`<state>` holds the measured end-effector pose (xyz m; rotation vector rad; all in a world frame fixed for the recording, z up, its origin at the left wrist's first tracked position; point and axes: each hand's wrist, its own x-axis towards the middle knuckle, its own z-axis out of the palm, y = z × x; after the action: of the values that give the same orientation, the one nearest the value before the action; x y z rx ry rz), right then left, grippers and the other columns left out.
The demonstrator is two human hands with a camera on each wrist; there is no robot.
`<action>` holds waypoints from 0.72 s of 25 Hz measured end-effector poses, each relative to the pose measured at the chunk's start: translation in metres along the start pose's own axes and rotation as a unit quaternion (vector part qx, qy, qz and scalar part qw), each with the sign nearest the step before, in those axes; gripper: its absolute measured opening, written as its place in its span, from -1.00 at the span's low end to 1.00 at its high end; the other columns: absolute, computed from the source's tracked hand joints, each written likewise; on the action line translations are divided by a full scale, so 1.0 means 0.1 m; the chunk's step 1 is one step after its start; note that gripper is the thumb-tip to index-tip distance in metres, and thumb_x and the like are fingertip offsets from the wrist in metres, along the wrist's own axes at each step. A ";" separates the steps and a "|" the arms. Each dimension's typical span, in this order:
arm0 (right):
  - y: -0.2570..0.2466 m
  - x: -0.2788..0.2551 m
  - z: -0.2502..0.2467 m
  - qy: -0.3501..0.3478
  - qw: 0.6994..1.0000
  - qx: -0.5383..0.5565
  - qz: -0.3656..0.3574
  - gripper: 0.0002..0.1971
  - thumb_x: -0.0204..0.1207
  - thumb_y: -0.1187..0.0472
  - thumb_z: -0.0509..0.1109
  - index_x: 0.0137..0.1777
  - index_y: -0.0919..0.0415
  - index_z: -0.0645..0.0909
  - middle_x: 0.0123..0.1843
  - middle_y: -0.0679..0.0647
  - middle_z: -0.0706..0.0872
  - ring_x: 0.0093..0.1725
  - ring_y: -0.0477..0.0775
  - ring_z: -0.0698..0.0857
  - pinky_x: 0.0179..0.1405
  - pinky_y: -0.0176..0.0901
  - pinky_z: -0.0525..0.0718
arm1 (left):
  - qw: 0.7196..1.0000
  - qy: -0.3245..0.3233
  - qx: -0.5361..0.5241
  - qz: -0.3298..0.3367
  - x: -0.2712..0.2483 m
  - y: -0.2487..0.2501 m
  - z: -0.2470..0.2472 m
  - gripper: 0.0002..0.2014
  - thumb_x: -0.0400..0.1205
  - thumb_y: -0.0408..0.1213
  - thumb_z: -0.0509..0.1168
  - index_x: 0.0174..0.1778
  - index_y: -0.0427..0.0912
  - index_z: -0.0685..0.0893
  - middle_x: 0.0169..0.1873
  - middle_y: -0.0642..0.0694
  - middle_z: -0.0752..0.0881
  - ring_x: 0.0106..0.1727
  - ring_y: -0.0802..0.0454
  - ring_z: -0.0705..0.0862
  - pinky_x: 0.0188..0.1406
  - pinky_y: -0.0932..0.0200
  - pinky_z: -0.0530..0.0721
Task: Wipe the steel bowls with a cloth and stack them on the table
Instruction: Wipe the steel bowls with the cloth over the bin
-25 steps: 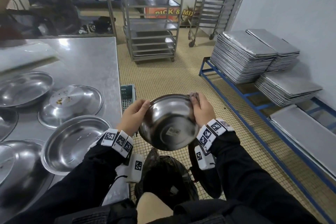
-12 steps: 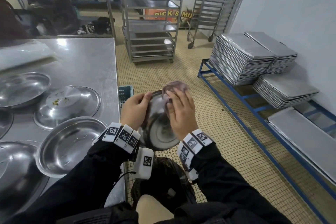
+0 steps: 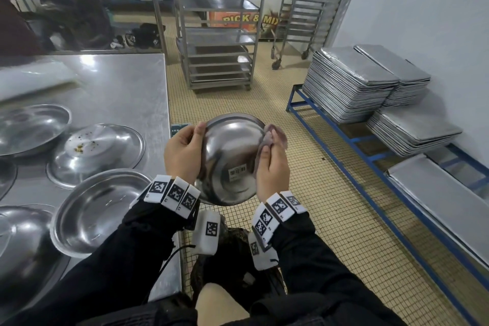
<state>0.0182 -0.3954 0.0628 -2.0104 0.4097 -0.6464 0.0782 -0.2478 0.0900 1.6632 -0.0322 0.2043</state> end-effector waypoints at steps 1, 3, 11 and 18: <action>-0.06 -0.03 0.04 -0.002 0.998 -0.023 -0.052 -0.54 0.71 0.04 0.02 0.60 0.00 0.22 0.60 0.01 0.31 0.56 0.04 0.32 0.45 -0.10 0.42 | 1.000 -0.005 -0.003 0.003 -0.02 0.02 0.01 -0.70 0.64 0.08 0.29 -0.27 0.00 0.75 -0.34 -0.20 0.75 -0.34 0.00 0.63 -0.12 -0.20 0.69; -0.15 -0.06 0.15 0.005 0.978 -0.115 -0.171 -0.51 0.70 0.00 0.00 0.61 0.05 0.21 0.65 0.08 0.21 0.63 0.11 0.13 0.56 0.15 0.27 | 1.000 -0.019 0.010 0.022 -0.06 0.05 0.05 -0.71 0.65 0.09 0.27 -0.25 0.02 0.74 -0.37 -0.13 0.74 -0.35 -0.08 0.65 -0.16 -0.18 0.70; 0.02 0.23 -0.02 0.059 0.987 0.144 0.037 -0.69 0.67 -0.14 0.00 0.34 -0.33 0.40 0.60 -0.05 0.32 0.55 0.08 0.34 0.48 0.29 0.38 | 0.999 -0.021 -0.020 0.027 -0.04 0.10 0.03 -0.70 0.68 0.04 0.25 -0.29 0.01 0.71 -0.52 0.10 0.64 -0.42 0.12 0.55 -0.39 0.14 0.55; 0.28 0.14 -0.13 0.025 0.945 0.275 0.173 -0.79 0.68 -0.09 0.08 0.15 -0.22 0.53 0.21 -0.12 0.64 0.27 0.06 0.59 0.25 0.06 0.57 | 1.000 -0.014 -0.021 0.002 -0.07 -0.11 0.00 -0.70 0.70 0.01 0.21 -0.18 -0.07 0.72 -0.20 -0.26 0.74 -0.21 0.03 0.66 -0.11 0.13 0.64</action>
<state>0.0211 -0.4255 0.0481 -1.3520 0.5300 -0.5179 0.0728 -0.2473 0.0778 1.6242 -0.0602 0.1820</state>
